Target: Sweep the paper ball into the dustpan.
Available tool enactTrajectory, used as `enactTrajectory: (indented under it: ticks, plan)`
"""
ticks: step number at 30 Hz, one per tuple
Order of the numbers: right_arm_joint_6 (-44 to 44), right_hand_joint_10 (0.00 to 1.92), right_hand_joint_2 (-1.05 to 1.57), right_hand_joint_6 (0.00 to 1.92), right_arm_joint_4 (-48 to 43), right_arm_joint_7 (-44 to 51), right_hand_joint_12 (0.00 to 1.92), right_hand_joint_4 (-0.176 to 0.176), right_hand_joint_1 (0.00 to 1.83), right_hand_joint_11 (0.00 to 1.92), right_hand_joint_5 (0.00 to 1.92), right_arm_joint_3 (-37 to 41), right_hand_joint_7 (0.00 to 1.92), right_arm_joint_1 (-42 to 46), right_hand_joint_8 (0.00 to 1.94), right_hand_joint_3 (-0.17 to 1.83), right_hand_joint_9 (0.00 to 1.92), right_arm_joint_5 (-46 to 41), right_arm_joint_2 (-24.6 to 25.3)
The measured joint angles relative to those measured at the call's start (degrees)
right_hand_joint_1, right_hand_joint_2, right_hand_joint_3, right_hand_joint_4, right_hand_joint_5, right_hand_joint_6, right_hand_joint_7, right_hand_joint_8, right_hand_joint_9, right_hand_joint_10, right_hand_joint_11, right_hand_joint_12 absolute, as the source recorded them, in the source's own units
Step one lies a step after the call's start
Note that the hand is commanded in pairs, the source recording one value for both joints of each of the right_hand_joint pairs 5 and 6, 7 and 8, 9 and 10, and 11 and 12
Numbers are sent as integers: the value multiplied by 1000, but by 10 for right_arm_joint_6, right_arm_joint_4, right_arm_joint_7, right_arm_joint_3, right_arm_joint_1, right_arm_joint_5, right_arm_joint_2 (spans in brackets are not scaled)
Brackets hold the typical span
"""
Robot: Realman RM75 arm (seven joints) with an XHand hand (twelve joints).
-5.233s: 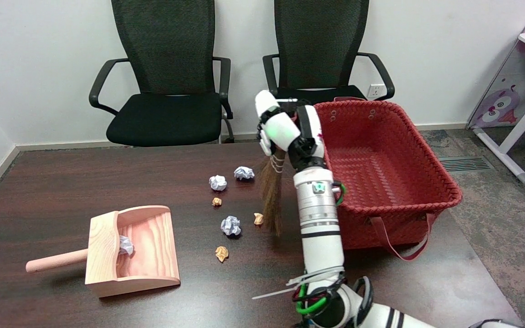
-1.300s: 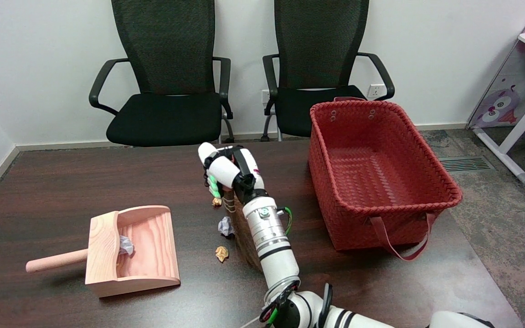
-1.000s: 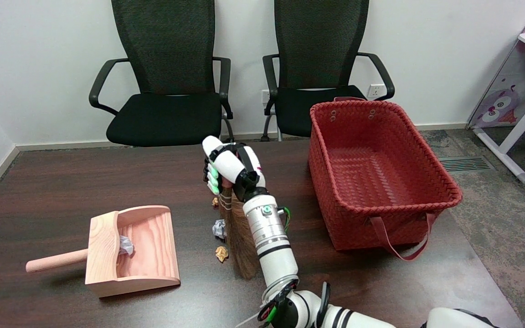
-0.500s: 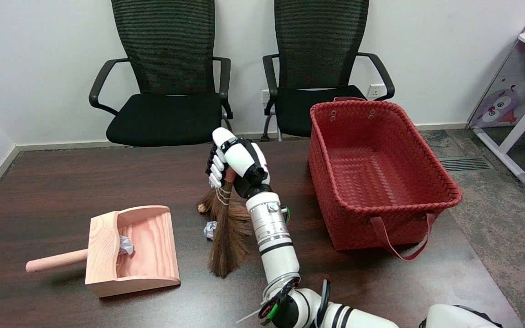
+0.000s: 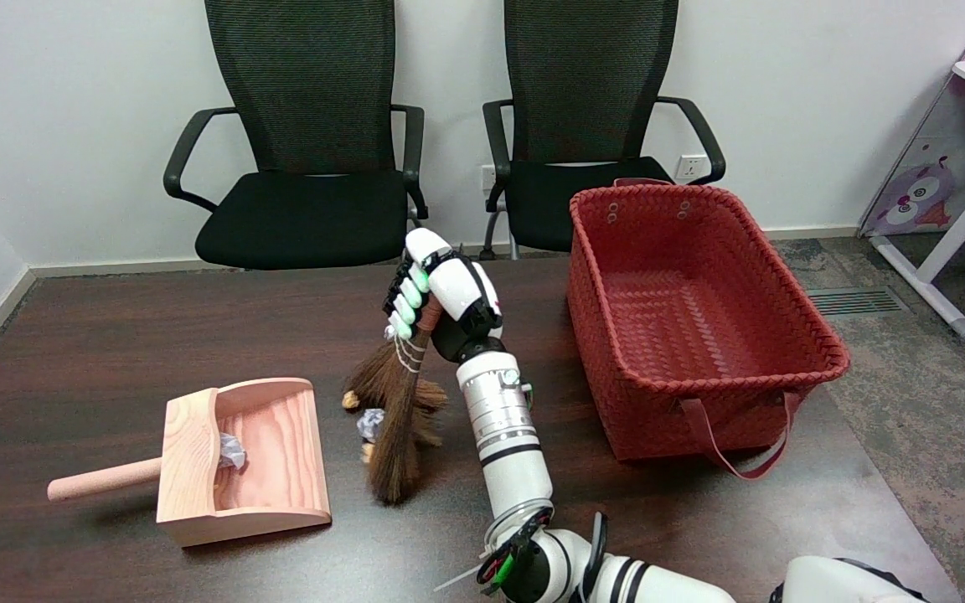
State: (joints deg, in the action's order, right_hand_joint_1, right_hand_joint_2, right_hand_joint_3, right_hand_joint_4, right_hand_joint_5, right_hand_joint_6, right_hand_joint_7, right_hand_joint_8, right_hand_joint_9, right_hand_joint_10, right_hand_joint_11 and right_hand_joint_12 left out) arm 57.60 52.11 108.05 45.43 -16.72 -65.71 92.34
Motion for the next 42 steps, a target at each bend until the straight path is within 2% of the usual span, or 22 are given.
enactTrajectory:
  ticks: [19, 28, 36, 42]
  plan:
    - [12, 1920, 1518, 1920, 8, -88, 1920, 29, 707, 1920, 1920, -7, 1920, -5, 1920, 1778, 1920, -11, -12]
    - [20, 1920, 1568, 1920, 34, -110, 1920, 38, 689, 1920, 1920, -16, 1920, -6, 1920, 1756, 1920, -11, -30]
    - [23, 1920, 1571, 1920, 67, -109, 1920, 60, 740, 1920, 1920, -22, 1920, -7, 1920, 1624, 1920, -6, -55]
    - [21, 1920, 1571, 1920, 99, -62, 1920, 71, 774, 1920, 1920, -25, 1920, -8, 1920, 1576, 1920, -3, -80]
